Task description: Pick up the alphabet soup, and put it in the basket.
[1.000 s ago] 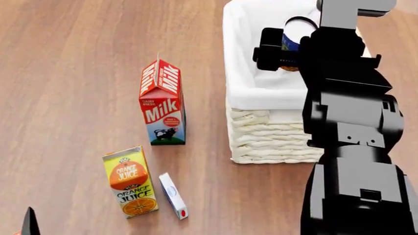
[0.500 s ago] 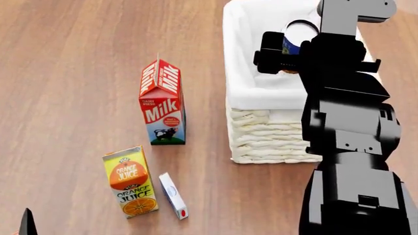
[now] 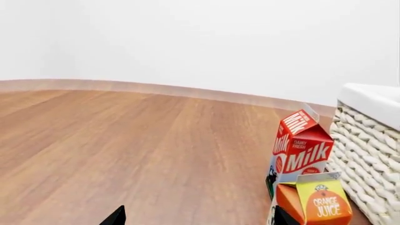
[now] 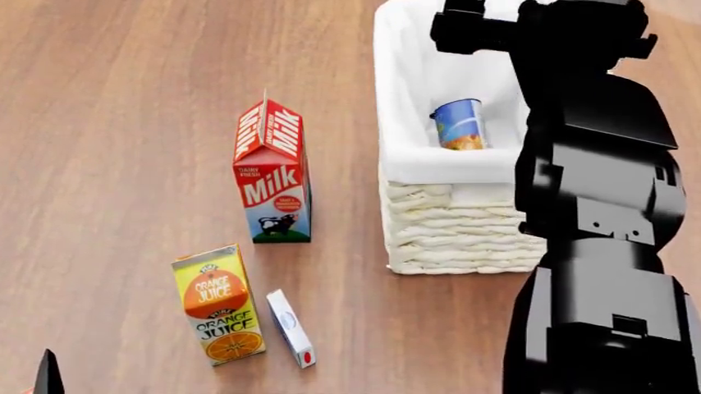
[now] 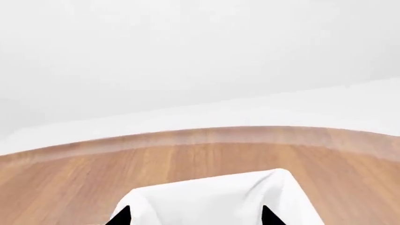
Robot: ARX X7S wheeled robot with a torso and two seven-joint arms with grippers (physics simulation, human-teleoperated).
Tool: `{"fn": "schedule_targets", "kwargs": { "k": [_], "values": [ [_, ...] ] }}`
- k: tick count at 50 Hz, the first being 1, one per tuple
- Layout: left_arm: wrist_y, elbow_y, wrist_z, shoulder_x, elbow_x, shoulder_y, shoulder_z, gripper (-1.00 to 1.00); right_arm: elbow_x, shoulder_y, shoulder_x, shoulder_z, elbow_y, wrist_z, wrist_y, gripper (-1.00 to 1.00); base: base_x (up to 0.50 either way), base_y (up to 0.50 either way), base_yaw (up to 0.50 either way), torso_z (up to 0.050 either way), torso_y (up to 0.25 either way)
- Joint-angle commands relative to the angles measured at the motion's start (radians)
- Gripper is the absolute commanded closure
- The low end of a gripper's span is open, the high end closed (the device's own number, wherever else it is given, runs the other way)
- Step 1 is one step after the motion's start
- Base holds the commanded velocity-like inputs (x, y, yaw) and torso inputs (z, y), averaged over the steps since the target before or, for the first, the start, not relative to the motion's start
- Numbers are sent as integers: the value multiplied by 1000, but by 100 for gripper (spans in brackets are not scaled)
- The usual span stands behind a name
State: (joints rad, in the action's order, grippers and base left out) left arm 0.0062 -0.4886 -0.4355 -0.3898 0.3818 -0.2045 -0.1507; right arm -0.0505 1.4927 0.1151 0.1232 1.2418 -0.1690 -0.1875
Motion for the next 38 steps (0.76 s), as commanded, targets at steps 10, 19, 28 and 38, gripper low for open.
{"fn": "schedule_targets", "kwargs": {
  "k": [10,19,28,38],
  "values": [
    [6,3,22,16,-13,10,25,-100,-77,-268,-62,49,-739,-106,-164,-100,0,0,0,0,0],
    [11,2,22,14,-21,8,19,-100,-112,-425,-72,36,-1110,-81,-203,-100,0,0,0,0,0],
    [21,-25,23,2,-35,-13,12,-100,-166,-547,-51,24,-1426,-70,-303,-100,0,0,0,0,0],
    [32,-56,22,-6,-56,-33,2,-100,-222,-706,-18,51,-1650,-76,-343,-100,0,0,0,0,0]
  ]
}}
